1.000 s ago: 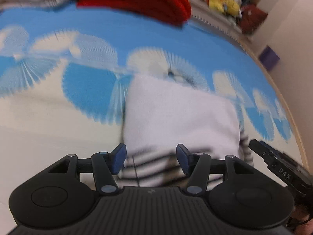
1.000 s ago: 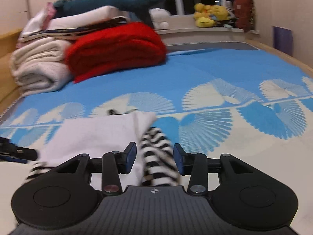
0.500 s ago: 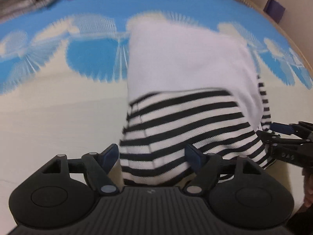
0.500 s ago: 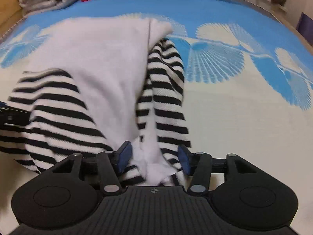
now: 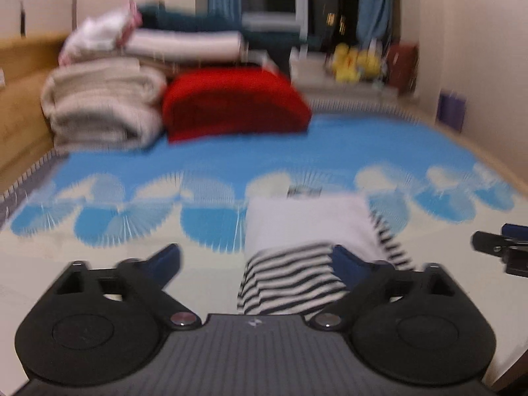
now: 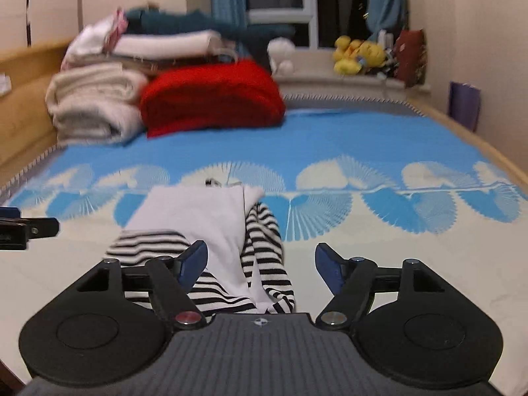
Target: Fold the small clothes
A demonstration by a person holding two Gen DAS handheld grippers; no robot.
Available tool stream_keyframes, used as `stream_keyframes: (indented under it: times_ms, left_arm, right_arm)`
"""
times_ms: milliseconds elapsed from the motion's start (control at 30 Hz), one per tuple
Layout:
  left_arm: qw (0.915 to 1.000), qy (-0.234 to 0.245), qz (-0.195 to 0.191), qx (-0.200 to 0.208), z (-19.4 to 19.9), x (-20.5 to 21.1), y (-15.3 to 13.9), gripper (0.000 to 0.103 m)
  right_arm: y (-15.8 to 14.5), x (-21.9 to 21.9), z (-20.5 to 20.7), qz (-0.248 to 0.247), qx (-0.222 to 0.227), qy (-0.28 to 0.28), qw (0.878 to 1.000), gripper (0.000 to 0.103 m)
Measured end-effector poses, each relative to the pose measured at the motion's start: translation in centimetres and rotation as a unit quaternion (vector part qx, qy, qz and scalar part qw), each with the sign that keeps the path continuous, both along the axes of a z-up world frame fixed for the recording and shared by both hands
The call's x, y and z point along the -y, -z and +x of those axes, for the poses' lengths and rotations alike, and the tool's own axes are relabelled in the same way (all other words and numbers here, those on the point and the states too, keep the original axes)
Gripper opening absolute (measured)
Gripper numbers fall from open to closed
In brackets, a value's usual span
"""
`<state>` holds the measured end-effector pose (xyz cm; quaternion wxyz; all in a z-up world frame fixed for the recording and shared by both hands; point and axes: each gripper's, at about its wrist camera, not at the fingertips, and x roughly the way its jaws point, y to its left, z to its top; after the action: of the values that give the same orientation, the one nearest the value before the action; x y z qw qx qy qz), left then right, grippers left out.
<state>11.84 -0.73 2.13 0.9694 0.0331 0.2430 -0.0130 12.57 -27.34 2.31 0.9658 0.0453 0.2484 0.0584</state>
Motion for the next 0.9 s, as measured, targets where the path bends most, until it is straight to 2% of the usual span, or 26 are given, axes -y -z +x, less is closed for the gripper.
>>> stream_keyframes:
  times_ms: [100,167,267,300,400,600,767,900]
  left_arm:
    - [0.9982,0.026,0.013,0.052,-3.5,0.9,-0.7,0.102]
    - [0.9976,0.034,-0.001,0.061,-4.9,1.3,-0.3,0.102]
    - [0.9970,0.030,-0.057,0.044,-5.9,1.4,0.0,0.102]
    - [0.9972,0.023,-0.060,0.037,-6.1,1.7,0.2,0.102]
    - [0.9991,0.000,-0.034,0.025,-5.9,2.3,0.4,0.102]
    - [0.9958,-0.022,-0.081,-0.038,-4.3,0.8,1.0,0.103]
    - [0.9931,-0.030,-0.082,-0.078,-3.6,1.2,2.1,0.103]
    - [0.9949,-0.026,-0.059,-0.078,-3.7,2.1,2.6,0.103]
  right_arm:
    - [-0.6,0.1,-1.7,-0.004,0.016,0.012,1.000,0.084]
    - [-0.6,0.1,-2.3,-0.004,0.015,0.014,1.000,0.084]
    - [-0.6,-0.1,-3.3,0.004,0.016,0.017,1.000,0.088]
    - [-0.6,-0.3,-3.5,0.002,0.017,0.017,1.000,0.090]
    - [-0.4,-1.1,-4.4,-0.017,0.020,0.016,1.000,0.090]
    - [-0.2,-2.6,-4.9,-0.039,0.013,0.003,0.999,0.092]
    - [0.1,-3.0,-5.0,-0.037,0.006,0.003,0.999,0.094]
    - [0.5,-3.0,-4.9,-0.042,-0.002,0.004,0.999,0.095]
